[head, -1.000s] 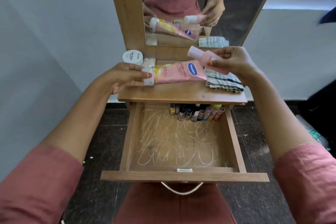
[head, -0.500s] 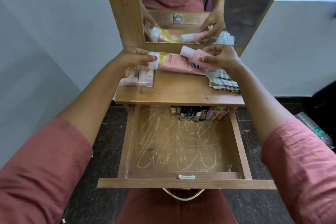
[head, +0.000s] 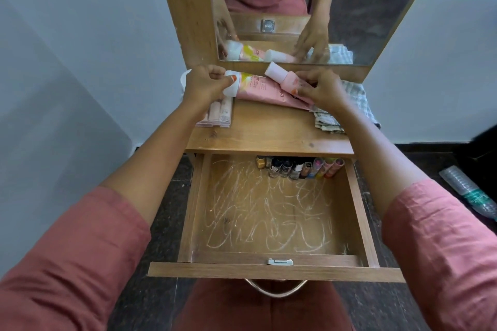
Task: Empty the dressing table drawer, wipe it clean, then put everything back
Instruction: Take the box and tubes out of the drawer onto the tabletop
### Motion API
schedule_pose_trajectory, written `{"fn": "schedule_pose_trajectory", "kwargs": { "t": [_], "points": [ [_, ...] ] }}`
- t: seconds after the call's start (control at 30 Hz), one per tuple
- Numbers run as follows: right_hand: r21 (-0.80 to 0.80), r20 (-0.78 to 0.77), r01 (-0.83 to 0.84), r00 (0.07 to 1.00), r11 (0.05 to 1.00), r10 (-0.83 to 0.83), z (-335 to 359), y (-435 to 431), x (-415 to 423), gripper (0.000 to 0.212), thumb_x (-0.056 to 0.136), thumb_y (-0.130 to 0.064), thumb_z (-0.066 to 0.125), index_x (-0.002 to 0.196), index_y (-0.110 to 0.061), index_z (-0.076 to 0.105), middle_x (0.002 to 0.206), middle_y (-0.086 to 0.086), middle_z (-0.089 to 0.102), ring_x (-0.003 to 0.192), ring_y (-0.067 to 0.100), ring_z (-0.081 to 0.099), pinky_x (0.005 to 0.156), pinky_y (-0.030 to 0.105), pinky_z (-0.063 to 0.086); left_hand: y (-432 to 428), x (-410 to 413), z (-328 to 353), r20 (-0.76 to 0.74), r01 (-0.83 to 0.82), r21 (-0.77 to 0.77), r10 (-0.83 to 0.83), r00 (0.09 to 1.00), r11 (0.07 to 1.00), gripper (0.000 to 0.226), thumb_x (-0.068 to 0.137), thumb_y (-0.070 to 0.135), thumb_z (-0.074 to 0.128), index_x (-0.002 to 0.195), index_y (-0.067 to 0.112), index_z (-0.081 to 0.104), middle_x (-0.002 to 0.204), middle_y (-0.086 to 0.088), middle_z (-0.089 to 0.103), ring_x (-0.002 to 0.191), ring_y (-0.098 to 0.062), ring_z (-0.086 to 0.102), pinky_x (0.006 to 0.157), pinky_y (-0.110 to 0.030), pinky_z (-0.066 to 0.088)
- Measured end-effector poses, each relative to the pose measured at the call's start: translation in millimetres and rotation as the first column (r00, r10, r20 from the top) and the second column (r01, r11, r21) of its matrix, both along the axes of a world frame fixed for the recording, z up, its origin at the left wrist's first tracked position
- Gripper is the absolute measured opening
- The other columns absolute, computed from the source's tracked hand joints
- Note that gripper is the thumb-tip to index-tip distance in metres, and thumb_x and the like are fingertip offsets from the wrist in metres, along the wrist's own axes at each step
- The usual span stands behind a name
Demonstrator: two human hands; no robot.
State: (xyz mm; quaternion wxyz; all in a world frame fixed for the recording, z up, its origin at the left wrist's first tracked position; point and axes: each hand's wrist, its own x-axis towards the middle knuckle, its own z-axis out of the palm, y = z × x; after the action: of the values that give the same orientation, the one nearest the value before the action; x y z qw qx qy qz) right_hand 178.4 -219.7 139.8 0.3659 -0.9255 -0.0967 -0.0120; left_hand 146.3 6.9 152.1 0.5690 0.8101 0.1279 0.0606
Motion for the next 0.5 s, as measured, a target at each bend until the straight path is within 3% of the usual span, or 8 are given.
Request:
{"fn": "schedule_pose_trajectory", "kwargs": {
  "t": [0.13,0.27,0.4,0.5],
  "points": [
    [-0.166,0.088,-0.065,0.993,0.984,0.081,2,7,2,0.038,0.078,0.0,0.062,0.116,0.0,0.061,0.115,0.021,0.062,0.109,0.032,0.055,0.097,0.042,0.042,-2,-2,1,0.017,-0.012,0.027,0.012,1.0,1.0,0.032,0.082,0.017,0.065,0.111,0.004,0.059,0.101,-0.004,0.057,0.094,-0.015,0.057,0.074,-0.029,0.054],
    [-0.189,0.152,0.01,0.988,0.982,0.019,-6,12,7,0.039,0.077,0.006,0.056,0.113,-0.007,0.063,0.117,0.013,0.061,0.11,0.028,0.055,0.094,0.041,0.046,-5,-4,1,0.027,-0.03,0.075,0.028,0.999,0.997,0.032,0.083,0.018,0.064,0.112,0.005,0.059,0.102,-0.002,0.056,0.095,-0.013,0.055,0.077,-0.03,0.054],
    [-0.23,0.204,0.114,0.977,0.966,-0.066,-11,15,6,0.037,0.082,0.001,0.054,0.116,-0.012,0.062,0.118,0.01,0.059,0.11,0.027,0.052,0.08,0.033,0.043,-7,-6,1,0.052,-0.059,0.11,0.054,0.997,0.992,0.03,0.083,0.016,0.064,0.112,0.006,0.06,0.111,-0.006,0.061,0.096,-0.011,0.055,0.089,-0.032,0.052],
    [-0.223,0.225,0.138,0.97,0.965,-0.087,-12,16,4,0.034,0.083,0.003,0.051,0.114,-0.008,0.062,0.116,0.014,0.059,0.107,0.03,0.053,0.081,0.037,0.045,-9,-10,2,0.087,-0.068,0.118,0.058,0.995,0.991,0.029,0.083,0.013,0.063,0.111,0.004,0.06,0.113,-0.01,0.062,0.095,-0.01,0.054,0.09,-0.031,0.051]
  ]
}}
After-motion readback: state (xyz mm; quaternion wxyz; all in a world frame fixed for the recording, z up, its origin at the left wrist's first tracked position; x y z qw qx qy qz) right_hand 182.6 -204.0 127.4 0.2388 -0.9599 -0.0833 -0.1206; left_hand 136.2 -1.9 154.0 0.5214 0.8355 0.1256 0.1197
